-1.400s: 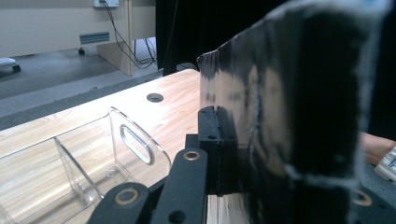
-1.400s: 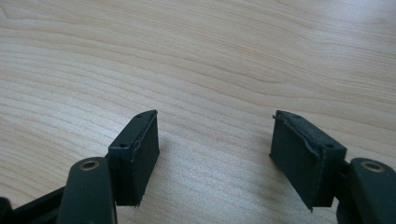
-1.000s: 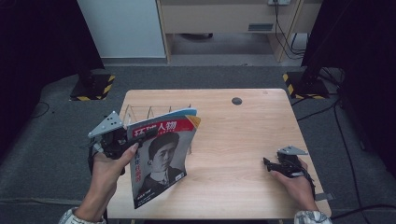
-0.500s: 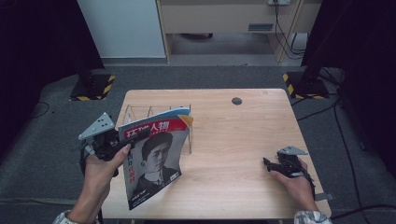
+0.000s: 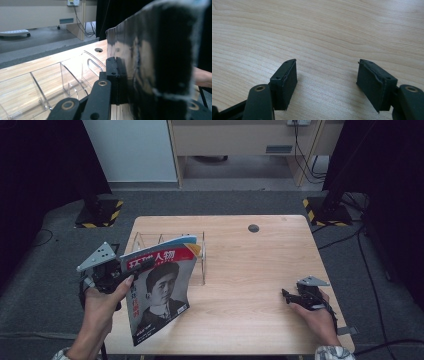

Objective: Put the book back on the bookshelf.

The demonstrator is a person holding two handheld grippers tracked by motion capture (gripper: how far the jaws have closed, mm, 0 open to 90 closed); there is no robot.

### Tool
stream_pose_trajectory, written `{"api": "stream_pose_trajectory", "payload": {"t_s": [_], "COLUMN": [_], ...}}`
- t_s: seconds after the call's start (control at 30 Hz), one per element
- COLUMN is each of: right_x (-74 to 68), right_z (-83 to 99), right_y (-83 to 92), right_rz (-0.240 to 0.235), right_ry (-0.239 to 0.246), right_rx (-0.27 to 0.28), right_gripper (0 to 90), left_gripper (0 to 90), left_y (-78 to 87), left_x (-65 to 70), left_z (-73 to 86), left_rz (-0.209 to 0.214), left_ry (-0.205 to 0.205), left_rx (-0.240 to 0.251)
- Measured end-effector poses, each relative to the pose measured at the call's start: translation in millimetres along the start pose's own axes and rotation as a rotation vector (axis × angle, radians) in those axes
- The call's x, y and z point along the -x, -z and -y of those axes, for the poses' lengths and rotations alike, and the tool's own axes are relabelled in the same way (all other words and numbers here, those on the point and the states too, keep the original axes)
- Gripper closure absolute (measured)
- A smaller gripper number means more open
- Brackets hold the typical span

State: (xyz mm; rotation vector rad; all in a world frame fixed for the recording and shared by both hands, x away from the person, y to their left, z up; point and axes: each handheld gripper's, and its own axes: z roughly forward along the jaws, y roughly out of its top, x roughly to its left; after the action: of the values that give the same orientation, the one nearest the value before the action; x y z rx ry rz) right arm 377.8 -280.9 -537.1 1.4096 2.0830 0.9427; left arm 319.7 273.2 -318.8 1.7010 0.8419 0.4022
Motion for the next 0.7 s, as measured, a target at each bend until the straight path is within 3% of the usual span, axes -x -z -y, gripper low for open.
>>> {"api": "stream_pose_trajectory", "payload": {"t_s": [0.7], "right_x": [-0.1], "right_z": [0.0], "right_y": [-0.1], "right_rz": [0.000], "right_ry": [-0.002], "right_rx": [0.001], "right_gripper": [32.4], "left_gripper": [86.7], "left_y": [19.9], "left_x": [-12.5], "left_z": [3.3], "left_rz": [-0.039], "left_ry": [0.015], "left_rx": [0.015]}}
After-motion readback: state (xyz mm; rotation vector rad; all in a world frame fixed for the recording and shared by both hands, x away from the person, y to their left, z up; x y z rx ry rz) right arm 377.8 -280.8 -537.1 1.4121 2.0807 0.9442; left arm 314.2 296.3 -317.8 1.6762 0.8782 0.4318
